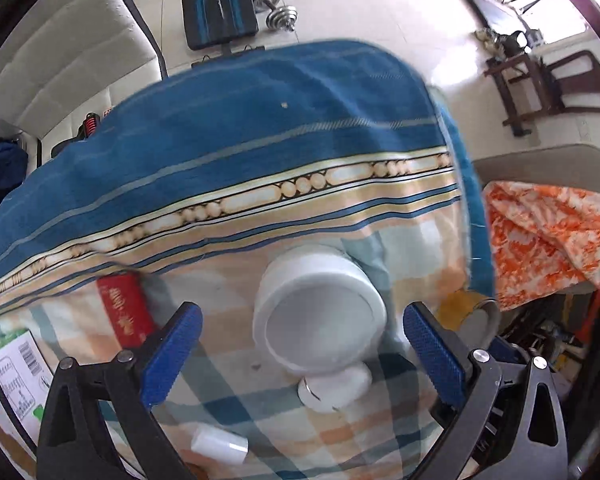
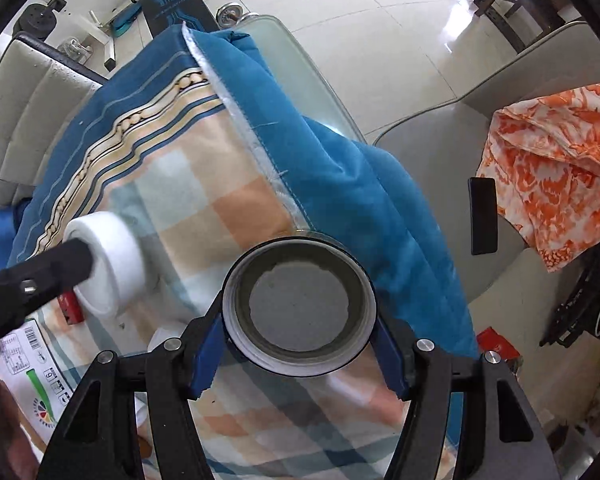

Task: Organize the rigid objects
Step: 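Grasp the gold tape roll with the right tool while the left tool grasps the white jar, then carry the white jar and tape roll into the box and release both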

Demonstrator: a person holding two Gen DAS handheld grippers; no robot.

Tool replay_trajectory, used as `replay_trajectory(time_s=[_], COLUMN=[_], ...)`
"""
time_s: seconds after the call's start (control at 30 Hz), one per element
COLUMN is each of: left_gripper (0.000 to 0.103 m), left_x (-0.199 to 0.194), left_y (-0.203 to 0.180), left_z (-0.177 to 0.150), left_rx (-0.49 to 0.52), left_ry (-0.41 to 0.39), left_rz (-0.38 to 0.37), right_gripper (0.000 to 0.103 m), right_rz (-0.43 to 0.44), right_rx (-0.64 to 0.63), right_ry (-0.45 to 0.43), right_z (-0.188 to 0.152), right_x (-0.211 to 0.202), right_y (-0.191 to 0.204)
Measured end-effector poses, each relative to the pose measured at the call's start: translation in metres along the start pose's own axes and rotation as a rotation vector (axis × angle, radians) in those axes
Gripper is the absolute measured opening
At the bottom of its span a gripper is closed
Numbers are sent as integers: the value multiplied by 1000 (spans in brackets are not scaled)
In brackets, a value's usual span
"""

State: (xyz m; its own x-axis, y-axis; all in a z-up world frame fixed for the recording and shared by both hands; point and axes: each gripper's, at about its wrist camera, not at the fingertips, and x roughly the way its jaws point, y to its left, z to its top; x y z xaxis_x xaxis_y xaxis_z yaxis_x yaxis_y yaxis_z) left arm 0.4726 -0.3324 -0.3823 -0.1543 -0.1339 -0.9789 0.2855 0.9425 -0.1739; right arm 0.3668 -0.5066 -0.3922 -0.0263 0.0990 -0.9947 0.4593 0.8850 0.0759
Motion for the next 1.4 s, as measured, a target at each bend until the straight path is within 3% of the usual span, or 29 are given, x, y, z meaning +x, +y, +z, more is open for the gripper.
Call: replay_trajectory(time_s=[0.1,0.13,0.33,0.53,0.87,1.17,1.4], left_gripper=[70,67,68,66,66,66,66], left_x=[15,20,26,20,-29,-94,-134], left_y=[-4,-2,-4,-8,16,75,146], left_z=[4,4,5,-3,-54,-131,-195], left_rx=[21,15,20,39,21,-38,-126], left_ry=[13,26,34,-7,-141,-258,-329], left_rz=[3,-1,33,58,76,38,44], right_gripper=[68,68,68,67,66,66,66], right_rz=[2,2,-14,-59,-67,11,61], right_rx=[-3,-5,-1,-16,-81,-185,-324], right_ry=[9,12,23,37,-13,-74,-99], right_z=[1,1,5,6,-29,-94,-157], right_x=[5,7,20,26,-15,-67,-94], right_y=[1,1,0,6,34,102,192])
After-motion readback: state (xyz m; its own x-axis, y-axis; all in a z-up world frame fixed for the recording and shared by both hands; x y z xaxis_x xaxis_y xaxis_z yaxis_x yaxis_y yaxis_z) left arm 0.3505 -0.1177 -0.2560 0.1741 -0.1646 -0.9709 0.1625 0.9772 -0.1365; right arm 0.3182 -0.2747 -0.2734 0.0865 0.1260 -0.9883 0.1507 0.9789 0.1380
